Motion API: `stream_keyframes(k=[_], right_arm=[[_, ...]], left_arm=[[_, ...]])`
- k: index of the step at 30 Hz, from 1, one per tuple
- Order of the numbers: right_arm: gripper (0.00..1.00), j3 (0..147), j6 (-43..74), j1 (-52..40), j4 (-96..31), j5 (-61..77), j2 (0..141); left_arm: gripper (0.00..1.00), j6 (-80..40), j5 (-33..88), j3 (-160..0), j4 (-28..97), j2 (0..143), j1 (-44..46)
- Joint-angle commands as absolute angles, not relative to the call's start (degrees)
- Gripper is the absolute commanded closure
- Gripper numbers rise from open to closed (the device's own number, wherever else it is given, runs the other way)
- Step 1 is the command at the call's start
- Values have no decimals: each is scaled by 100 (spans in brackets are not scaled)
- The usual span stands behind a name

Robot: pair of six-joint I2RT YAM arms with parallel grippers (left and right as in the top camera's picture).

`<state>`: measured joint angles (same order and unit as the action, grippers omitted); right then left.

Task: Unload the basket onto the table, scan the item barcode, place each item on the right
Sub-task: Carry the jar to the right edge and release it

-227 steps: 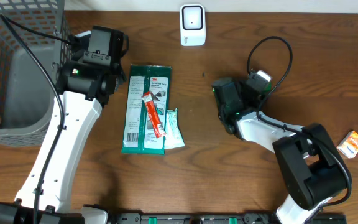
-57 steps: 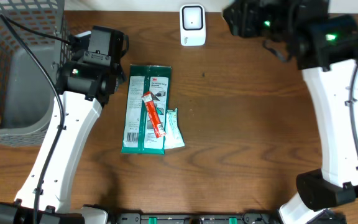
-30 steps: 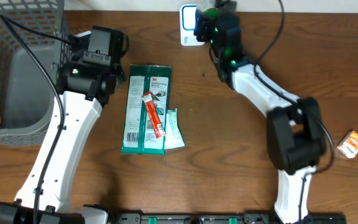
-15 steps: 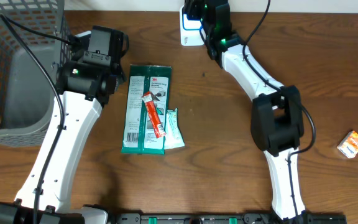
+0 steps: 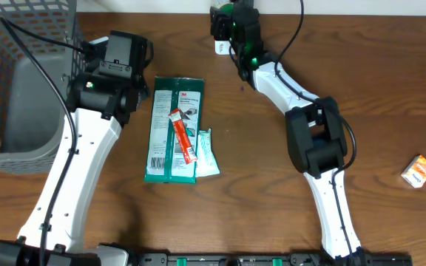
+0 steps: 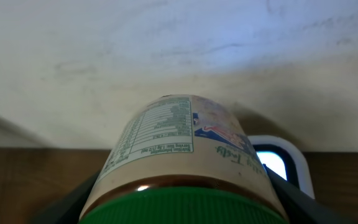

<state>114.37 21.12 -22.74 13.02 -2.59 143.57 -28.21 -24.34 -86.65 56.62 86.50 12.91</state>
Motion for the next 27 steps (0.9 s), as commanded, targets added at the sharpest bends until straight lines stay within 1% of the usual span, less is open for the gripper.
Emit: stream_keyframes(k=[1,3,5,9,12,16,18,21,23,27], right_arm=[[99,11561,1964,-2231,982,10,13627],[99,11561,1966,-2209,532,14,13225],[99,11561,1966,-2171,-178,10,12709],[99,11561,1962,-2012,-1959,8,11767],[99,11561,1914,-1754,-3607,10,11212],[99,11559,1553,-1352,-5092,8,11037],[99,11504,1557,-1059,-5745,10,11078],[99,11345,1511,-574,-6392,14,11187],[99,11201,1479,-285,-6593,12,11279],[99,10534,1417,364,-6484,23,11371]], left_arm=[[18,-2746,-2512,-8637,5677,8680,1278],[18,-2746,-2512,-8637,5675,8680,1278],[18,-2746,-2510,-8637,5675,8680,1278],[18,-2746,-2512,-8637,5675,8680,1278],[18,-2746,-2510,-8637,5675,8680,1278],[18,-2746,-2510,-8637,5675,8680,1278],[18,-2744,-2510,-8637,5677,8680,1278],[18,-2746,-2510,-8637,5675,8680,1278],[18,-2746,-2510,-8637,5675,8680,1278],[18,-2746,-2510,-8637,5677,8680,1278]])
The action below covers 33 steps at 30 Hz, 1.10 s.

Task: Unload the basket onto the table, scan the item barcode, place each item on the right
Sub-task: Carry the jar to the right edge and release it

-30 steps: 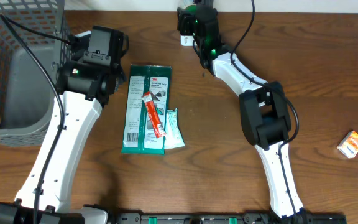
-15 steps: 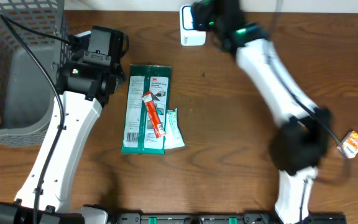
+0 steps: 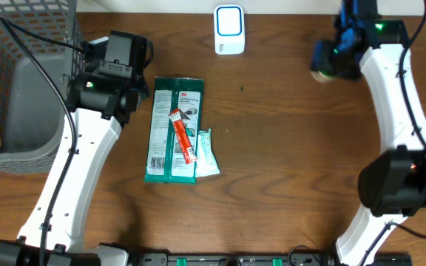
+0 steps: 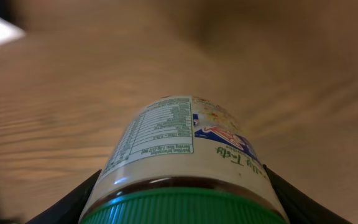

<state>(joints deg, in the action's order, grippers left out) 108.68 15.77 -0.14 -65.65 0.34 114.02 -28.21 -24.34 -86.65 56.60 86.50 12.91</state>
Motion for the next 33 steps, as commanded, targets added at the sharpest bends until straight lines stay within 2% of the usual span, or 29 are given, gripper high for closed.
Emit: stream_keyframes(k=[1,8,15,16,17,18,19,20,28,33], right_arm=[[99,10337,1404,523,-6388,78,11371],[99,8969,1406,1820,-5481,117,11375],[99,8493,1411,2799,-5181,121,11375],[94,8493,1409,2880,-5179,161,11375],[74,8493,1409,2956,-5179,213,11375],[39,8493,1409,3009,-5181,266,11375],[17,8493,1409,3052,-5181,325,11375],[1,8493,1409,3089,-5181,360,11375],[1,8560,1406,3124,-5378,355,11375],[1,9247,1391,3127,-6204,331,11375]], left_arm=[[18,-2746,-2512,-8635,5677,8680,1278],[18,-2746,-2510,-8637,5675,8680,1278],[18,-2746,-2510,-8637,5675,8680,1278],[18,-2746,-2510,-8637,5675,8680,1278],[18,-2746,-2512,-8637,5675,8680,1278],[18,-2746,-2512,-8637,5677,8680,1278],[18,-2746,-2512,-8637,5675,8680,1278],[18,-2746,-2512,-8637,5675,8680,1278],[18,-2746,-2510,-8637,5677,8680,1278],[18,-2746,-2510,-8637,5675,8680,1278]])
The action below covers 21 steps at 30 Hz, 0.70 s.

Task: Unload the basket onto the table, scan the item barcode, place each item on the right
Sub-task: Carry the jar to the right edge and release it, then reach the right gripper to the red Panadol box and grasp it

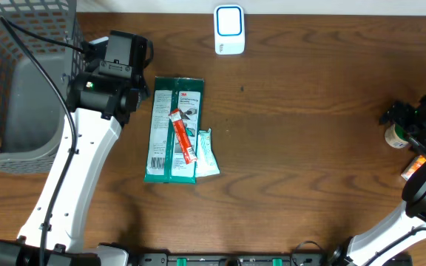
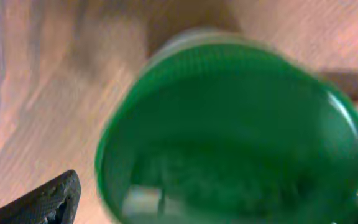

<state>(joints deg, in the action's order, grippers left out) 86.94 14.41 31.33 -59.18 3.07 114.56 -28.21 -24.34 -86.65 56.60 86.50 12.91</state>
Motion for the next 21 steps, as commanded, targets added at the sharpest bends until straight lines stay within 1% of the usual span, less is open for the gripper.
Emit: stream_keyframes(k=[1,7,9,11,12,14,16,17,18,21], right_arm=[[1,9463,1332,3124,-6473,331,11375],[1,10510,1299,2930,-8108,357,11375],[1,10608,1227,2703,-8366,416,11373],[1,10606,864,2410,-8462,799,11373],[4,10591,674,2248,-8462,1068,11375],[18,10558,384,1848,-8368,1682,11375],[39,10530,259,1402,-8171,2139,11375],[53,10503,263,1160,-8040,2270,11375],[64,10488,270,923,-7924,2333,11375],[64,10409,303,-40,-7428,2432,11378]], left_arm=[[18,-2746,-2510,-8637,5677,8680,1278],[18,-2746,-2510,-8637,5675,8680,1278],[18,-2744,-2512,-8637,5675,8680,1278],[18,-2746,-2510,-8637,5675,8680,1278],[18,-2746,-2510,-8637,5677,8680,1278],[18,-2746,-2510,-8637,5675,8680,1278],[18,-2746,-2510,-8637,5675,8680,1278],[18,-2746,-2510,-8637,5675,8680,1278],[18,-2746,-2510,-8637,5675,8680,1278],[18,-2746,-2510,-8637,5675,8680,1278]])
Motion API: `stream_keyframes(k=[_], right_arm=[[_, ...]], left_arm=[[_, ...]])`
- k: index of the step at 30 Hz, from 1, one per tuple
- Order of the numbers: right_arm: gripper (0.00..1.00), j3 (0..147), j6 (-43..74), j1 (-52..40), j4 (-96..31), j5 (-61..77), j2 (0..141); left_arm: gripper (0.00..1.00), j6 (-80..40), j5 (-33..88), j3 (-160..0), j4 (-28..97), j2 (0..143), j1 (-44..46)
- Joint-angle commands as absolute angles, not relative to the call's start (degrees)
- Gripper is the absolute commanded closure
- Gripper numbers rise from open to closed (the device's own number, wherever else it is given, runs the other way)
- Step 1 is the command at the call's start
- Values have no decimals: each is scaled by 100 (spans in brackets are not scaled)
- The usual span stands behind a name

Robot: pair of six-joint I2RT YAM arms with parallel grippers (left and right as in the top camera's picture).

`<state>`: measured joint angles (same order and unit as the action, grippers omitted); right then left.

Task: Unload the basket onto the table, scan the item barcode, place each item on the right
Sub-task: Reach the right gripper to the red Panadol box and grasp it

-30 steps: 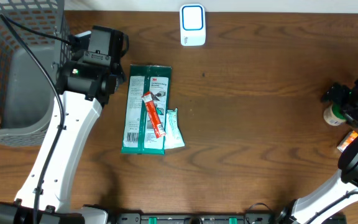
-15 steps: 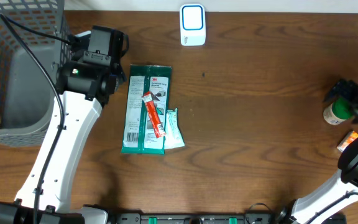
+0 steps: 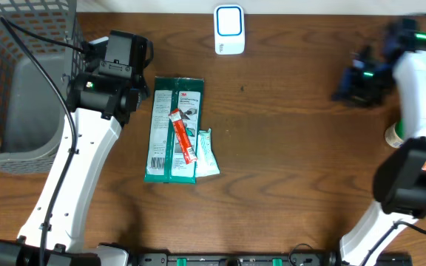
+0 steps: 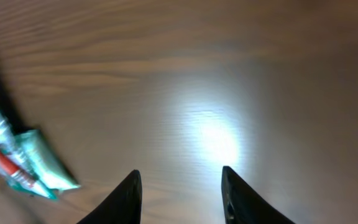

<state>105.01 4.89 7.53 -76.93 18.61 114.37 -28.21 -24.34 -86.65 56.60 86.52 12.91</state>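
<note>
The bottle, green-lidded with a white label, stands on the table at the right edge, half hidden by my right arm. My right gripper hangs blurred up and to the left of it, apart from it. In the right wrist view the right gripper is open over bare wood, with nothing between its fingers. The white barcode scanner sits at the back middle. My left gripper is a black block by the basket; its fingers do not show.
A green flat packet lies left of centre, with a red stick on it and a small teal packet beside it; the teal packet also shows in the right wrist view. A wire basket fills the far left.
The right gripper was down at the bottle by the right edge. It is now open, further back and to the left, and the bottle stays standing on the table.
The right gripper first held the bottle up before the scanner at the back. Then it held the bottle over the back right of the table. Then the bottle was down at the right edge beside an orange box. Now the gripper is open and away from it.
</note>
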Motion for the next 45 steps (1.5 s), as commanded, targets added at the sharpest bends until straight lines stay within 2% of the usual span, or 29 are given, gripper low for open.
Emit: stream_keyframes(k=[1,8,18,26,36,45], right_arm=[[64,10407,320,-193,-7349,2432,11380],[64,10392,819,-2423,-5986,2335,11542],[65,10381,1068,-4042,-4512,1671,12357],[64,10381,1066,-4440,-4084,880,12829],[59,10381,1068,-4438,-3927,626,12831],[60,10359,1219,-4442,-3913,626,12975]], left_arm=[[18,-2746,-2510,-8637,5675,8680,1278],[18,-2746,-2510,-8637,5675,8680,1278],[18,-2746,-2512,-8637,5675,8680,1278],[18,-2746,-2510,-8635,5675,8680,1278],[18,-2744,-2510,-8637,5677,8680,1278],[18,-2746,-2510,-8637,5675,8680,1278]])
